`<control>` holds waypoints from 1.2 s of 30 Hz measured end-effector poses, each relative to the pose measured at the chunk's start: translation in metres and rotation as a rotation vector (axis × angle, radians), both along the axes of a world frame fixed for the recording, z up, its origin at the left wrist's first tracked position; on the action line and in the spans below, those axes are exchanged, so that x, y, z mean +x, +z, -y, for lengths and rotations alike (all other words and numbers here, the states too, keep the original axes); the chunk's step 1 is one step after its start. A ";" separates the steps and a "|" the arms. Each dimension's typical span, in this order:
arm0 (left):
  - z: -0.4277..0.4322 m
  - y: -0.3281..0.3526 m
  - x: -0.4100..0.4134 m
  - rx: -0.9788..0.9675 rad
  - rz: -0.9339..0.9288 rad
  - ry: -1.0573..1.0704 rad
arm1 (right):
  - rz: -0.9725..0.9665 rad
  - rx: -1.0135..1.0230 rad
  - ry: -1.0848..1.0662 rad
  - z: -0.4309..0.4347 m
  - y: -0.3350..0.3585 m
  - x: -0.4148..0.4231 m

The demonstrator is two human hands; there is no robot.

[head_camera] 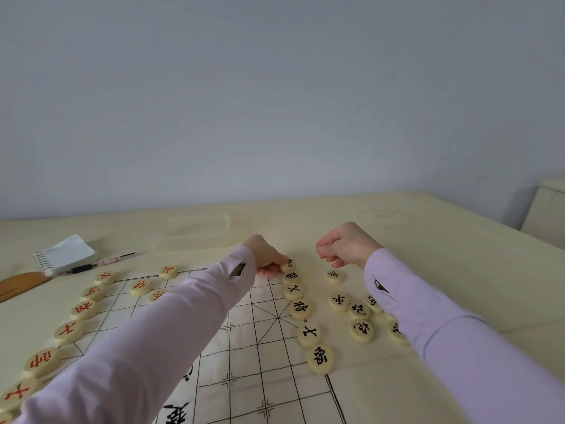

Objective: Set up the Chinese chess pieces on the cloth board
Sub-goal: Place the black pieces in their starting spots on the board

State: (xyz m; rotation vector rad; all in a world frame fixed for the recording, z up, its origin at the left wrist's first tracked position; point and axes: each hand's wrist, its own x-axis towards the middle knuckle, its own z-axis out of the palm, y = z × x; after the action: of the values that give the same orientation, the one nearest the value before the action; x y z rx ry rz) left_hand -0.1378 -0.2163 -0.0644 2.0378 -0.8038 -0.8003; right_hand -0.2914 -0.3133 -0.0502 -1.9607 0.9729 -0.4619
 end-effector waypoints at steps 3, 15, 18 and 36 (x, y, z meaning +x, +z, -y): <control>0.003 -0.003 -0.002 0.019 0.080 0.002 | 0.003 0.003 0.000 0.000 -0.002 -0.003; -0.005 0.012 -0.014 -0.143 0.182 0.056 | -0.044 -0.071 -0.054 0.005 0.000 -0.040; -0.007 0.015 -0.021 -0.167 0.164 0.019 | -0.113 -0.107 -0.038 0.004 0.002 -0.053; -0.026 0.016 -0.059 -0.178 0.157 -0.143 | -0.527 -0.281 0.157 -0.012 0.003 -0.093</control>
State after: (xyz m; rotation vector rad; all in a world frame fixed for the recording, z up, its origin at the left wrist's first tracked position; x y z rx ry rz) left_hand -0.1972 -0.1899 -0.0488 1.9169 -1.0800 -0.6266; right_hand -0.3842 -0.3012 -0.0467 -2.4613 1.1041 0.0200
